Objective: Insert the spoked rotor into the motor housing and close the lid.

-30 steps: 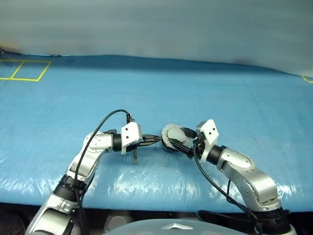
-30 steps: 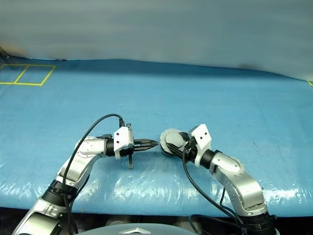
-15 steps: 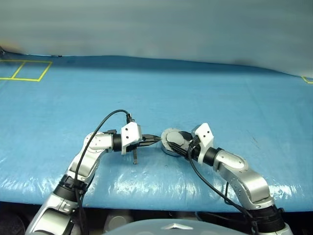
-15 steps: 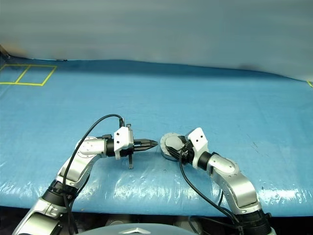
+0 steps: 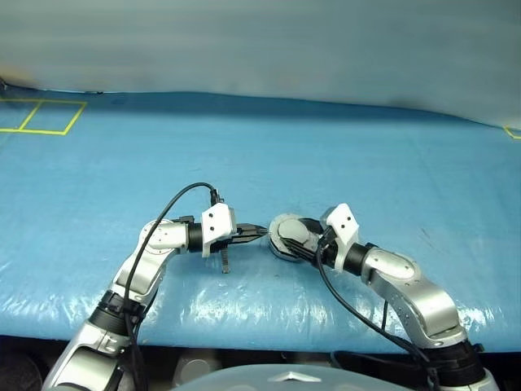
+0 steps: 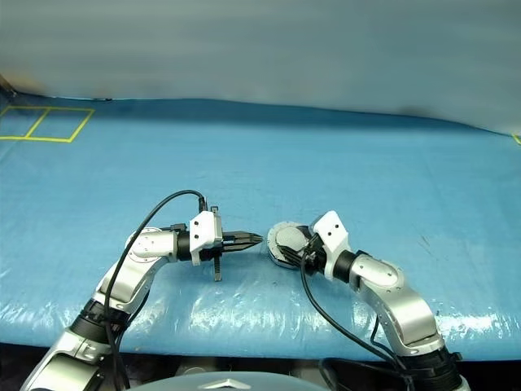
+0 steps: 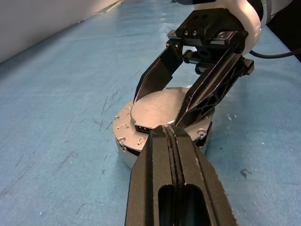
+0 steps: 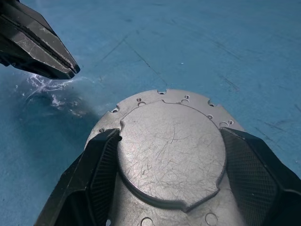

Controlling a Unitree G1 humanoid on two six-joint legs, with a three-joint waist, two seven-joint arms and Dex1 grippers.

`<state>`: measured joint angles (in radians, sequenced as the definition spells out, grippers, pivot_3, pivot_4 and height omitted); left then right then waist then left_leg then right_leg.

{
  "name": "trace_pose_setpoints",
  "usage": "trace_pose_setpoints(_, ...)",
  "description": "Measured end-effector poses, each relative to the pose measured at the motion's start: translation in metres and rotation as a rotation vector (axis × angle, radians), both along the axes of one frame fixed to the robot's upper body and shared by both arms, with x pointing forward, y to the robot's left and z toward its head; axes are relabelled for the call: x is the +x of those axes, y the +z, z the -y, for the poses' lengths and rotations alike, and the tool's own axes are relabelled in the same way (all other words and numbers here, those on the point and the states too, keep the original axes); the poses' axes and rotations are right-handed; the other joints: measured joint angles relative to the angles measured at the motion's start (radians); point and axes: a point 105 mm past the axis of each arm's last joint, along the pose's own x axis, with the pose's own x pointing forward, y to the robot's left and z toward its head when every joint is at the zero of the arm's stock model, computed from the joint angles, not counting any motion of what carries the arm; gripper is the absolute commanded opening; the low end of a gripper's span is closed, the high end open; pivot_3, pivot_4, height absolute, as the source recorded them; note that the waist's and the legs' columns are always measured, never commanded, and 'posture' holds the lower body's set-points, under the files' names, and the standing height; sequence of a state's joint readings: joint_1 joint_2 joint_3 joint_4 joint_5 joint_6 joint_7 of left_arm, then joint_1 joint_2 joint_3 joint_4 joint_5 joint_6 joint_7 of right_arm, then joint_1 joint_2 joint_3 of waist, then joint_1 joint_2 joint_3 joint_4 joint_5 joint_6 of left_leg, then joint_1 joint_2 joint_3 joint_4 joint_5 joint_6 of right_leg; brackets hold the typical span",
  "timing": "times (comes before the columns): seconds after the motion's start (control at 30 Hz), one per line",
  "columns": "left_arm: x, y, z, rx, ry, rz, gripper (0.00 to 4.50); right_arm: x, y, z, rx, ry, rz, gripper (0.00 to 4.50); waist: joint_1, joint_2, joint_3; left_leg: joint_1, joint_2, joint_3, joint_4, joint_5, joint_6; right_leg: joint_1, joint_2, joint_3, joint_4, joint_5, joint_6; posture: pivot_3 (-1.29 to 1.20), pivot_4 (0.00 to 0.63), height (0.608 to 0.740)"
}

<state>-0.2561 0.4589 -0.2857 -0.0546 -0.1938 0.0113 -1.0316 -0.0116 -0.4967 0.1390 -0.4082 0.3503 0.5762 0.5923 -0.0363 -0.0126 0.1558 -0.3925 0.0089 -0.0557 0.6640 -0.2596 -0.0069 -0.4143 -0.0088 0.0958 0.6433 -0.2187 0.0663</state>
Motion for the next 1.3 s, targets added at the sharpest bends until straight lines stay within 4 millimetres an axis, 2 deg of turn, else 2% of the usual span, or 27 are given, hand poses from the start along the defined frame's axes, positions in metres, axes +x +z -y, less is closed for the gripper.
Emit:
trace_pose_setpoints(0.6,0.0,0.001,0.003,-0.003,-0.006,0.004,0.0,0.006,-0.003,0.003,-0.035,0.023,-0.009,3.03,0.0,0.0,0.0,0.0,0.0,0.0,0.001,0.0,0.0,0.001,0.0,0.0,0.0,0.002,0.003,0.0,0.15,0.74)
trace_pose_setpoints(0.97,0.0,0.0,0.003,0.002,-0.005,0.006,0.0,0.012,-0.005,0.014,-0.122,0.03,0.021,3.03,0.001,0.0,0.0,0.001,0.0,0.0,0.002,0.0,0.0,0.002,0.0,0.0,0.0,0.002,0.003,0.0,0.15,0.74)
trace_pose_setpoints(1.3,0.0,-0.001,0.003,0.003,-0.004,0.001,0.0,0.012,-0.014,0.012,-0.127,0.007,0.025,3.03,-0.001,-0.002,-0.001,0.015,0.001,0.002,0.0,0.0,0.0,0.015,0.0,0.001,0.0,0.0,0.0,0.0,0.15,0.74)
